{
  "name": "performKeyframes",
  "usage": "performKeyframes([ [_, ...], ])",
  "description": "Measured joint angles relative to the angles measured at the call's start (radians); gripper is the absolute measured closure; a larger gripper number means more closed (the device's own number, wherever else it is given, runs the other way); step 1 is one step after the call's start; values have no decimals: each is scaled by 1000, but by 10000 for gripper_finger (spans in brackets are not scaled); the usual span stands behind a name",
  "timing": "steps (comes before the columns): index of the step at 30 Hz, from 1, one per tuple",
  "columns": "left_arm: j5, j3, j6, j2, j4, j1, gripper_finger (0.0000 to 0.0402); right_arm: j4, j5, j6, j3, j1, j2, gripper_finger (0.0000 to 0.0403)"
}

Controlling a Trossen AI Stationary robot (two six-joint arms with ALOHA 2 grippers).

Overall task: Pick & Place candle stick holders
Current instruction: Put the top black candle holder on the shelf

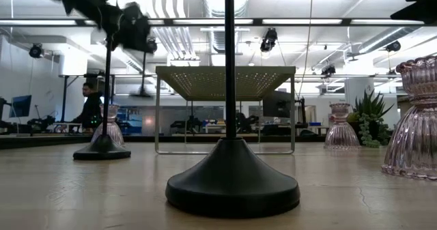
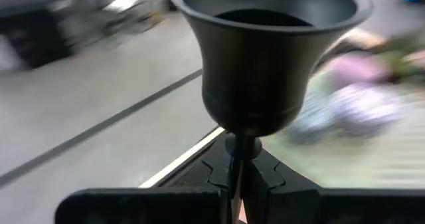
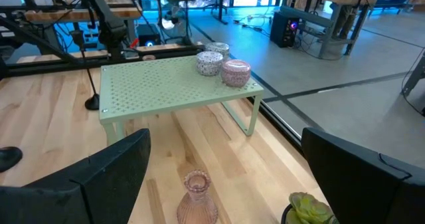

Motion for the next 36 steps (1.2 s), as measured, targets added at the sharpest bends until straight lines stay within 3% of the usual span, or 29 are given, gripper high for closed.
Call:
performKeyframes([
  [8, 450, 309, 13, 35, -182, 6, 389, 0, 0, 0, 0, 0, 0, 19],
  [11, 562, 382, -2, 94, -198, 1, 389, 0, 0, 0, 0, 0, 0, 19],
  [19, 572, 487, 74, 230, -194, -39, 389, 0, 0, 0, 0, 0, 0, 19],
  [27, 449, 479, 182, 323, -186, -137, 389, 0, 0, 0, 0, 0, 0, 19],
  [36, 432, 449, 191, 382, -85, -189, 389, 0, 0, 0, 0, 0, 0, 19],
])
